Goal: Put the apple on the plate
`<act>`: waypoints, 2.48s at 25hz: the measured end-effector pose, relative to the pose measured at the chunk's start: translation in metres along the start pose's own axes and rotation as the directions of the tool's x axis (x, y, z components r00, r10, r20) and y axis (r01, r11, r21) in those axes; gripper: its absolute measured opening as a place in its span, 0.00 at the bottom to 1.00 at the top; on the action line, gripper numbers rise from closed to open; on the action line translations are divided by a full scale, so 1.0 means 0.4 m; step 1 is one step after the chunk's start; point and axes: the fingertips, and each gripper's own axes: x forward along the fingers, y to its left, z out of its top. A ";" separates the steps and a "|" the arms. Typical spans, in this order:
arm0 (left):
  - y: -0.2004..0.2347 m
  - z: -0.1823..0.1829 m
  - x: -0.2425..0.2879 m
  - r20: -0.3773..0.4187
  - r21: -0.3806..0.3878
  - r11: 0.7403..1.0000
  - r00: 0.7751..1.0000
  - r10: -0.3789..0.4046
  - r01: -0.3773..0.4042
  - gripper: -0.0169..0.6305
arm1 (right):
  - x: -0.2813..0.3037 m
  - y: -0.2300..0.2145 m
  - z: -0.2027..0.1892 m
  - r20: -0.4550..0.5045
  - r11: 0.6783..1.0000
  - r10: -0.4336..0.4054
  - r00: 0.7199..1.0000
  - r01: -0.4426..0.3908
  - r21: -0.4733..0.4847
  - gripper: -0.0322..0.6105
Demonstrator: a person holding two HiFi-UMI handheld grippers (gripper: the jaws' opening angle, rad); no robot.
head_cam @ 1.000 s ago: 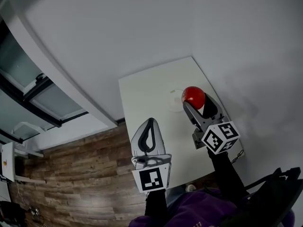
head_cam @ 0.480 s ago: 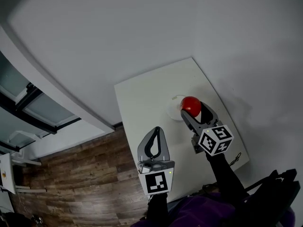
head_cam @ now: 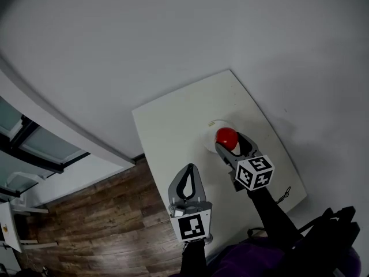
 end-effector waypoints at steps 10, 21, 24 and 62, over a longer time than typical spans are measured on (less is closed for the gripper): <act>0.024 -0.071 0.036 -0.043 -0.035 0.999 0.999 -0.023 0.021 0.03 | 0.080 -0.037 -0.083 -0.101 0.999 -0.036 0.994 0.032 -0.034 0.59; 0.026 -0.145 0.053 -0.081 -0.063 0.998 0.996 -0.037 0.032 0.03 | 0.133 -0.070 -0.177 -0.203 0.998 -0.057 0.977 0.047 -0.052 0.59; 0.025 -0.154 0.059 -0.102 -0.076 0.997 0.994 -0.030 0.023 0.03 | 0.140 -0.084 -0.202 -0.229 0.998 -0.055 0.972 0.045 -0.047 0.59; 0.032 -0.078 0.031 -0.077 -0.051 0.998 0.996 0.034 -0.038 0.03 | 0.072 -0.081 0.007 -0.032 0.998 -0.051 0.998 0.049 -0.049 0.59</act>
